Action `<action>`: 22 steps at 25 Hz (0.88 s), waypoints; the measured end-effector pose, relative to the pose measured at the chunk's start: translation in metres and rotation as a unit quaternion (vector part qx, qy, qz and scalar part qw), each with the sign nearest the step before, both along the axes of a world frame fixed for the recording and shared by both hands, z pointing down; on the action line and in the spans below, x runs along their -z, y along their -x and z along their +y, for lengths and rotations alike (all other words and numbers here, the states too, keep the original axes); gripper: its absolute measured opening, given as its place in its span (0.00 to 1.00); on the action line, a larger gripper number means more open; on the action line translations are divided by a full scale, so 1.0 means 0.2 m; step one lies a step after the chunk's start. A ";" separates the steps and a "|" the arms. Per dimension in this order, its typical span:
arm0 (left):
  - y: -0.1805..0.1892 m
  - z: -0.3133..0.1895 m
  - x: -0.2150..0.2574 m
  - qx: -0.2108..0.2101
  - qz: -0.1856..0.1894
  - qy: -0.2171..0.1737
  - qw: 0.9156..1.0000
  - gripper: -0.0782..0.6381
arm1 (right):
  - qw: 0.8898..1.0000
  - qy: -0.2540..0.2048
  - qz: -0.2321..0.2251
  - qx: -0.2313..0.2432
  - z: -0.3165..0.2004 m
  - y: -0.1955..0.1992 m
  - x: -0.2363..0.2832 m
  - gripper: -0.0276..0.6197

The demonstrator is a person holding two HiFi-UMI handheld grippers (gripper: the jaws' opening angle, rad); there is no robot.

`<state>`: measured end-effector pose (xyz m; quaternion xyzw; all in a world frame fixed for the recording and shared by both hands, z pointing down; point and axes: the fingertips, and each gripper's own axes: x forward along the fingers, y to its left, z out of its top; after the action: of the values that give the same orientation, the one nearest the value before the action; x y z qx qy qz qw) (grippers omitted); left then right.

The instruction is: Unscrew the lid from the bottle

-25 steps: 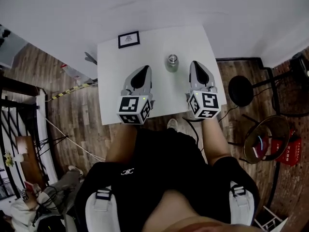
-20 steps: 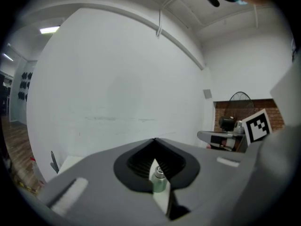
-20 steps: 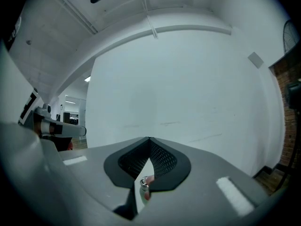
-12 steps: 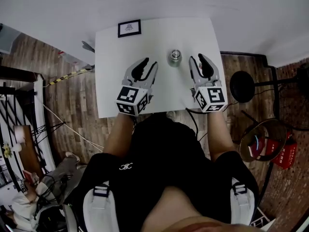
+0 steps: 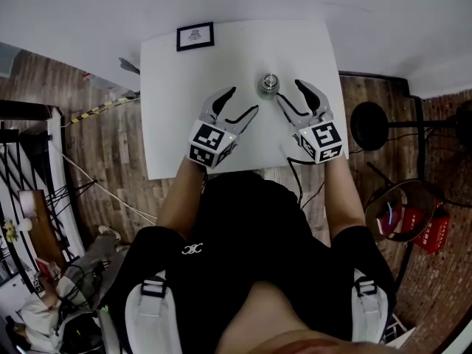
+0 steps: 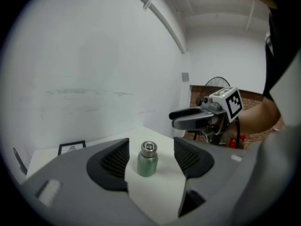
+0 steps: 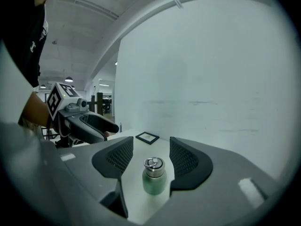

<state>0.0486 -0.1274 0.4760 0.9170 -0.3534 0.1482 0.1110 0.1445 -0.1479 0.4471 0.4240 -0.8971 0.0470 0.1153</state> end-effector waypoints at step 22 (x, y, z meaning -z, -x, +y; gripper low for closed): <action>-0.35 -0.28 -0.64 -0.166 -0.078 0.013 0.983 0.65 | 0.867 0.044 0.376 0.324 -0.18 0.08 -0.56 0.43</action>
<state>0.1190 -0.1826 0.6046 0.9470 -0.2016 0.2402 0.0693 0.1277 -0.1841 0.5599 0.0893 -0.8695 -0.1163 0.4717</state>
